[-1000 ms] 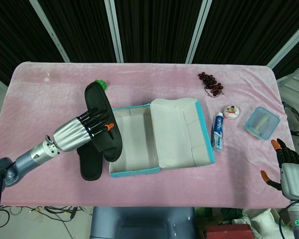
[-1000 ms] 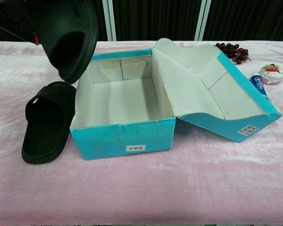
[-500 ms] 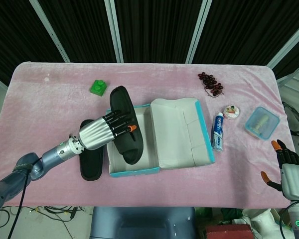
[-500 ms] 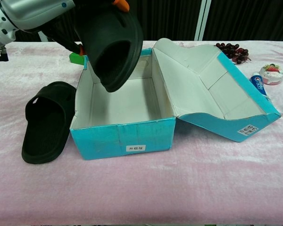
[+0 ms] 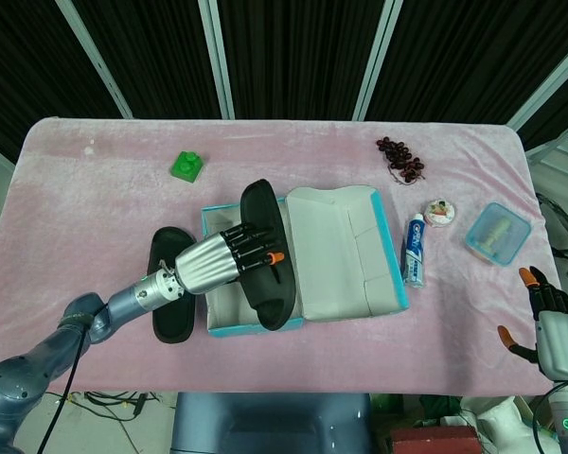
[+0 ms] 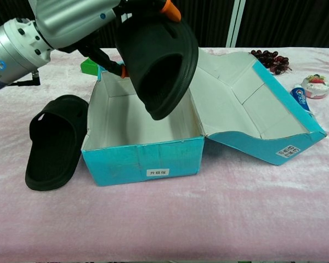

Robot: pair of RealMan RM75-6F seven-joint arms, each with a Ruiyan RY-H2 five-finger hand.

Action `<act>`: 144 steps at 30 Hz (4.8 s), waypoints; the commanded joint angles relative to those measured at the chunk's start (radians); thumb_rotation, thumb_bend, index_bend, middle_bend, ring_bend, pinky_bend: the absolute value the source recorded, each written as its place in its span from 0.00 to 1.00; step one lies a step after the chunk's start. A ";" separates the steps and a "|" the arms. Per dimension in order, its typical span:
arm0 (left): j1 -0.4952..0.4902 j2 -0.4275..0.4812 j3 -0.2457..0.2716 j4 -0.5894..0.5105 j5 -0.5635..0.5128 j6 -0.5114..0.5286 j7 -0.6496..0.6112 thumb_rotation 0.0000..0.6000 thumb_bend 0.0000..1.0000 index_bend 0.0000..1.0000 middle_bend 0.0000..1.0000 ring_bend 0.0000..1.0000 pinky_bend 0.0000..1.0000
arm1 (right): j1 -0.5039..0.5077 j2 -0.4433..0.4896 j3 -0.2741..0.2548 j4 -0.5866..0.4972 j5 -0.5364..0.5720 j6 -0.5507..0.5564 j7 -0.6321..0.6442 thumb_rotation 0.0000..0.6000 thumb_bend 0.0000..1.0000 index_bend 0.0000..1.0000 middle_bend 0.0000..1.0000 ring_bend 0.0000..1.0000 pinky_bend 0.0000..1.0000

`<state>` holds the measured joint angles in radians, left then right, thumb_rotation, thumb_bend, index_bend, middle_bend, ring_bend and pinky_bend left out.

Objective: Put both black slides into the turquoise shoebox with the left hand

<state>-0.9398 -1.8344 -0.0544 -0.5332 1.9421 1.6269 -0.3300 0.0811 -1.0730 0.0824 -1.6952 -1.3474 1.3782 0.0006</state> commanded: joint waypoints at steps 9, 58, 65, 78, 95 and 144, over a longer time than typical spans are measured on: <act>-0.019 -0.095 0.024 0.153 -0.041 -0.023 -0.082 1.00 0.27 0.30 0.33 0.15 0.35 | 0.000 0.005 0.002 -0.011 0.017 -0.009 -0.005 1.00 0.20 0.00 0.04 0.13 0.15; -0.064 -0.192 0.147 0.338 -0.089 -0.121 -0.060 1.00 0.26 0.29 0.33 0.16 0.37 | 0.001 0.020 0.001 -0.026 0.034 -0.031 0.006 1.00 0.21 0.00 0.04 0.13 0.15; -0.089 -0.174 0.180 0.356 -0.071 -0.113 0.037 1.00 0.26 0.30 0.33 0.16 0.36 | 0.003 0.018 -0.001 -0.027 0.033 -0.037 0.002 1.00 0.21 0.00 0.04 0.13 0.15; -0.103 -0.190 0.202 0.325 -0.081 -0.126 0.078 1.00 0.26 0.30 0.33 0.16 0.36 | 0.004 0.026 0.000 -0.032 0.039 -0.045 0.016 1.00 0.21 0.00 0.04 0.13 0.15; -0.093 -0.201 0.255 0.336 -0.058 -0.155 0.108 1.00 0.26 0.30 0.33 0.17 0.35 | 0.006 0.030 0.000 -0.035 0.042 -0.051 0.020 1.00 0.21 0.00 0.04 0.13 0.15; -0.096 -0.196 0.282 0.274 -0.089 -0.310 0.012 1.00 0.26 0.26 0.32 0.17 0.44 | 0.012 0.040 -0.005 -0.045 0.047 -0.070 0.027 1.00 0.21 0.00 0.04 0.13 0.15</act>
<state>-1.0358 -2.0311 0.2269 -0.2580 1.8529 1.3188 -0.3174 0.0931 -1.0331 0.0770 -1.7402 -1.2999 1.3077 0.0281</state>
